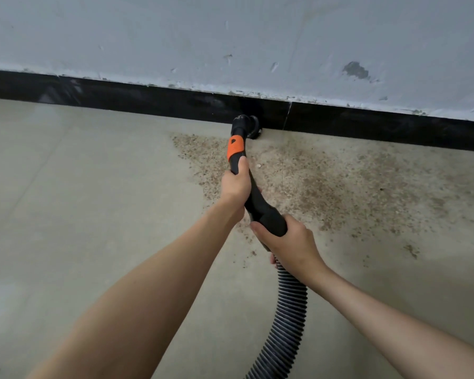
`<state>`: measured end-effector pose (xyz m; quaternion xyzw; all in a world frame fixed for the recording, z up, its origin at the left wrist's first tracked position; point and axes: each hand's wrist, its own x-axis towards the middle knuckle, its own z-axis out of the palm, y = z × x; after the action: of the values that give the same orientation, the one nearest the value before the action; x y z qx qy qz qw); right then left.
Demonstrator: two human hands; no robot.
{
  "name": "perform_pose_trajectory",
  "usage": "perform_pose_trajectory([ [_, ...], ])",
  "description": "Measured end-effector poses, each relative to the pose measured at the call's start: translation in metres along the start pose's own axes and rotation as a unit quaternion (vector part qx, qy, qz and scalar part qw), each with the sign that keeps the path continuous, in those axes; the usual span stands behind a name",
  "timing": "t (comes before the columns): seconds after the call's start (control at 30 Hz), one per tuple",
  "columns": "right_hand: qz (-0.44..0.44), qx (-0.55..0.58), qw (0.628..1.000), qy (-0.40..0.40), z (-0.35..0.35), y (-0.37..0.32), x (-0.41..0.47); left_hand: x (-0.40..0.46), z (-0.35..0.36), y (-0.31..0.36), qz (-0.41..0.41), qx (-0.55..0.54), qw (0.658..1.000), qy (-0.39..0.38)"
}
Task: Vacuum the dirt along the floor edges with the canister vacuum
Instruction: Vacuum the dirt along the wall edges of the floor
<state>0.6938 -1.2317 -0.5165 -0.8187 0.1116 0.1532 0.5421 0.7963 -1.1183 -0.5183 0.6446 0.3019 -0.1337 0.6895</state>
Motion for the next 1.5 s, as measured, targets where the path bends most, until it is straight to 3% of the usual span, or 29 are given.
perform_pose_trajectory([
  [0.23, -0.043, -0.022, 0.996, -0.075, 0.089, -0.054, 0.021, 0.019, -0.114, 0.03, 0.033, -0.044, 0.992, 0.11],
  [0.37, -0.055, -0.062, 0.988, -0.127, 0.144, -0.084, 0.021, 0.025, -0.18, 0.04, 0.009, -0.057, 0.982, 0.179],
  [0.53, -0.032, -0.041, 0.988, -0.144, 0.176, -0.094, 0.011, 0.028, -0.213, 0.04, -0.007, -0.037, 0.983, 0.182],
  [0.83, 0.022, 0.017, 0.995, -0.095, 0.153, -0.081, -0.006, 0.018, -0.174, 0.038, -0.008, 0.008, 0.995, 0.096],
  [1.5, 0.051, 0.071, 0.996, 0.022, 0.055, -0.032, -0.038, -0.018, -0.043, 0.021, -0.006, 0.117, 0.993, -0.03],
])
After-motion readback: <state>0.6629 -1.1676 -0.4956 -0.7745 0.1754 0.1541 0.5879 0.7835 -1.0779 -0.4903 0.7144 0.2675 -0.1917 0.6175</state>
